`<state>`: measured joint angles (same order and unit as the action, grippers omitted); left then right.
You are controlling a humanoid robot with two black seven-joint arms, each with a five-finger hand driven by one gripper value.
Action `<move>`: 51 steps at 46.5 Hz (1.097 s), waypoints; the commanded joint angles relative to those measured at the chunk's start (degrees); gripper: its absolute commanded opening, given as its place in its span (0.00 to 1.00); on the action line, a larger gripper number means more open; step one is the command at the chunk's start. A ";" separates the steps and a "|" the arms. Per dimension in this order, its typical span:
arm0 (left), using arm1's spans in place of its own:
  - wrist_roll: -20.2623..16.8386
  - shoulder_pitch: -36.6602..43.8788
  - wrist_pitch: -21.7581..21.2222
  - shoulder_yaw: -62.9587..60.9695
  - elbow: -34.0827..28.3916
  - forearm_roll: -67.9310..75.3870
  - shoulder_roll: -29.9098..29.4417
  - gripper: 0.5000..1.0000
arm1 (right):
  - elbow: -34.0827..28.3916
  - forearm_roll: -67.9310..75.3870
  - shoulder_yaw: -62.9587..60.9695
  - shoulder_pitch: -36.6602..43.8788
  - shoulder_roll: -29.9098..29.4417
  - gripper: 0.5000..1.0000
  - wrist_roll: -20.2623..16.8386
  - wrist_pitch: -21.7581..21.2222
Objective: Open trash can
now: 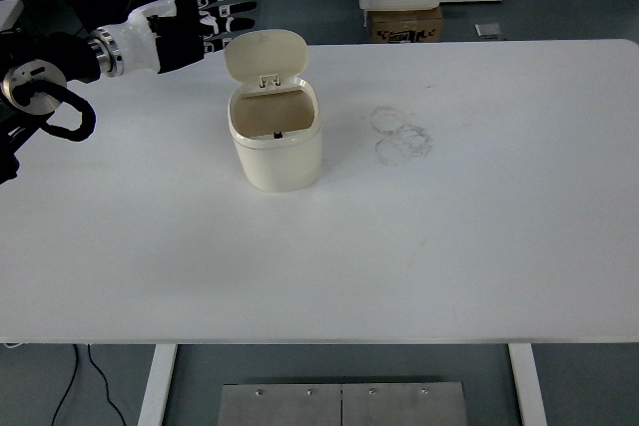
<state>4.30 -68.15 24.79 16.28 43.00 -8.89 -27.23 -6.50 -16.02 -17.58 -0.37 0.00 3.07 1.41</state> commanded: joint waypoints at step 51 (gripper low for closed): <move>-14.93 26.31 7.38 26.35 -15.05 -7.55 2.71 1.00 | 0.00 0.02 0.00 0.02 0.00 0.98 0.00 0.00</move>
<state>-10.61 -42.28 32.00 42.61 27.95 -16.57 -24.49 -6.51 -16.03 -17.58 -0.38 0.00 3.09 1.41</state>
